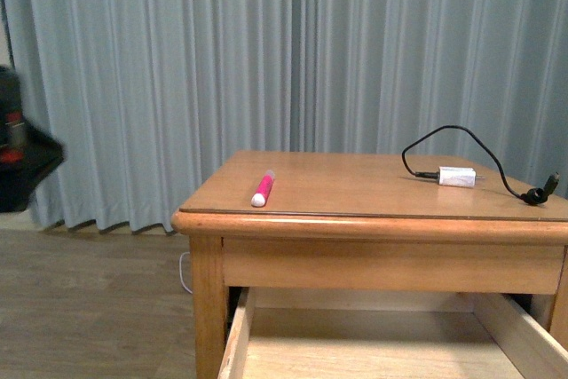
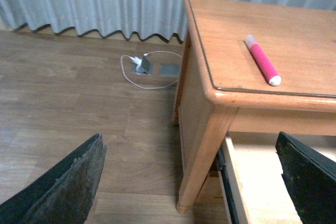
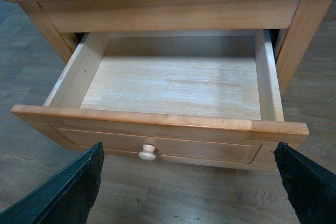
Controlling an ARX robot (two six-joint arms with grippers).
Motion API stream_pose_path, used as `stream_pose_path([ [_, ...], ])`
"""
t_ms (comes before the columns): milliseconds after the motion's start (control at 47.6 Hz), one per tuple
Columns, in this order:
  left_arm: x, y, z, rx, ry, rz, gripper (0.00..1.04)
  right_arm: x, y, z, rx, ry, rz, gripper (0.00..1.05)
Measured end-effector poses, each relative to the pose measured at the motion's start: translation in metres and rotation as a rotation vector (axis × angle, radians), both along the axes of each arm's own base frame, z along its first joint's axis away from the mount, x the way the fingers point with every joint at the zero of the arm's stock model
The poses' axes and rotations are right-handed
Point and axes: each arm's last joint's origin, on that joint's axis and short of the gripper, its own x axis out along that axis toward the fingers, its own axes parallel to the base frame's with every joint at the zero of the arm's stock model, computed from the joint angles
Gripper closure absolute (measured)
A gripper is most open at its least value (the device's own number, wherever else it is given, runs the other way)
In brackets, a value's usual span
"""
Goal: Place pink marker in drawer with both arms
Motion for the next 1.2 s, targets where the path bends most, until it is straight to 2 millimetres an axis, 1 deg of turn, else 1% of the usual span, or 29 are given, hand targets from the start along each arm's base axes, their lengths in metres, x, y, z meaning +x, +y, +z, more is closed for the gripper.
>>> stream_pose_path([
  [42,0.020,-0.007,0.007,0.008,0.018,-0.021,0.06,0.000,0.000,0.000,0.000,0.000,0.000,0.08],
  [63,0.024,-0.009,0.009,0.009,0.021,-0.025,0.06,0.000,0.000,0.000,0.000,0.000,0.000,0.08],
  [168,0.064,-0.024,0.019,0.023,0.062,-0.058,0.06,0.000,0.000,0.000,0.000,0.000,0.000,0.08],
  [231,0.096,-0.039,0.023,0.041,0.099,-0.090,0.06,0.000,0.000,0.000,0.000,0.000,0.000,0.08],
  [294,0.119,-0.053,0.024,0.057,0.126,-0.104,0.06,0.000,0.000,0.000,0.000,0.000,0.000,0.08],
  [378,0.140,-0.071,0.021,0.085,0.163,-0.146,0.06,0.000,0.000,0.000,0.000,0.000,0.000,0.08],
  [420,0.148,-0.078,0.020,0.090,0.181,-0.157,0.06,0.000,0.000,0.000,0.000,0.000,0.000,0.08],
  [525,0.164,-0.093,0.014,0.108,0.216,-0.166,0.06,0.000,0.000,0.000,0.000,0.000,0.000,0.08],
  [735,0.186,-0.113,0.005,0.134,0.251,-0.160,0.06,0.000,0.000,0.000,0.000,0.000,0.000,0.08],
  [966,0.200,-0.126,0.002,0.156,0.277,-0.164,0.06,0.000,0.000,0.000,0.000,0.000,0.000,0.08],
  [1197,0.206,-0.135,-0.006,0.191,0.310,-0.159,0.06,0.000,0.000,0.000,0.000,0.000,0.000,0.08],
])
